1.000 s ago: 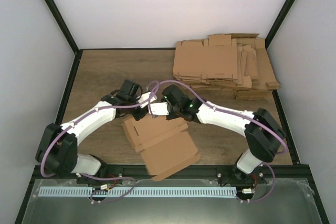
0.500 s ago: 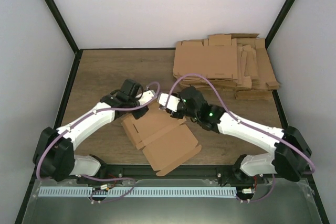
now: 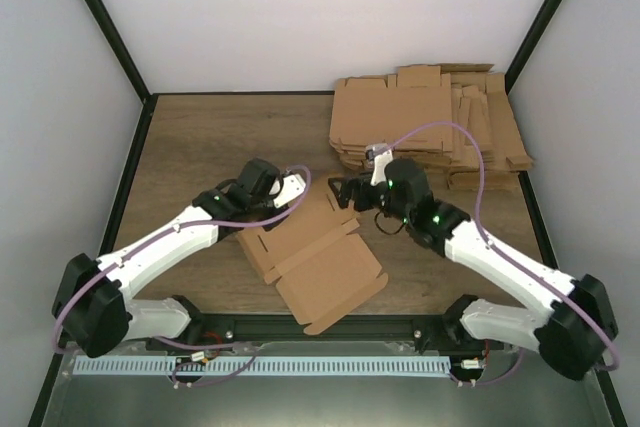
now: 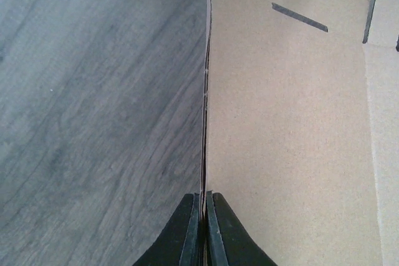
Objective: Fold the paper box
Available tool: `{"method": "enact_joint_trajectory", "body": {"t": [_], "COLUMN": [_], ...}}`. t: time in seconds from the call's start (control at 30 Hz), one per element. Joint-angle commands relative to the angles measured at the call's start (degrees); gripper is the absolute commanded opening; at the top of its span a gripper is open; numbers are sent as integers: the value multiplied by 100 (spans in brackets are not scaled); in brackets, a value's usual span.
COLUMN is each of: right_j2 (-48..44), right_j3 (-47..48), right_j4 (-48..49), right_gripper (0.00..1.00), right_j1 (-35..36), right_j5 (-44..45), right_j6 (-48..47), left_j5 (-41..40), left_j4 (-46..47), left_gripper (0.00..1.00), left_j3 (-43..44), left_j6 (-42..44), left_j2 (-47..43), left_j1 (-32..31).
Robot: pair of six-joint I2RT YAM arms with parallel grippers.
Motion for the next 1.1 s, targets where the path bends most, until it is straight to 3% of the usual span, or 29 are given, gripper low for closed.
{"method": "enact_joint_trajectory", "body": {"t": [0.0, 0.17, 0.33, 0.53, 0.67, 1.07], "right_j2": [955, 1484, 1787, 1801, 1953, 2790], "right_j3": [547, 672, 1125, 1365, 1367, 1829], "right_j4": [-806, -282, -601, -1002, -948, -629], "right_gripper": [96, 90, 75, 74, 65, 57], "right_j1": [-1142, -1412, -1412, -1281, -1185, -944], "right_j5": [-2784, -3766, -3772, -3549, -3400, -3254], "right_j6": [2388, 3327, 4070, 4963, 5395, 5637], "left_j5": [-493, -734, -1149, -1654, -1767, -1823], "left_j4": [248, 255, 190, 214, 313, 474], "left_gripper": [7, 7, 7, 8, 8, 8], "left_j3": [-141, -167, -166, -189, -203, -310], "left_j6": [-147, -126, -139, -152, -144, -53], "left_j2": [-194, -109, 45, 134, 89, -69], "left_j1": [-216, -371, -630, -934, -1043, -1208]}}
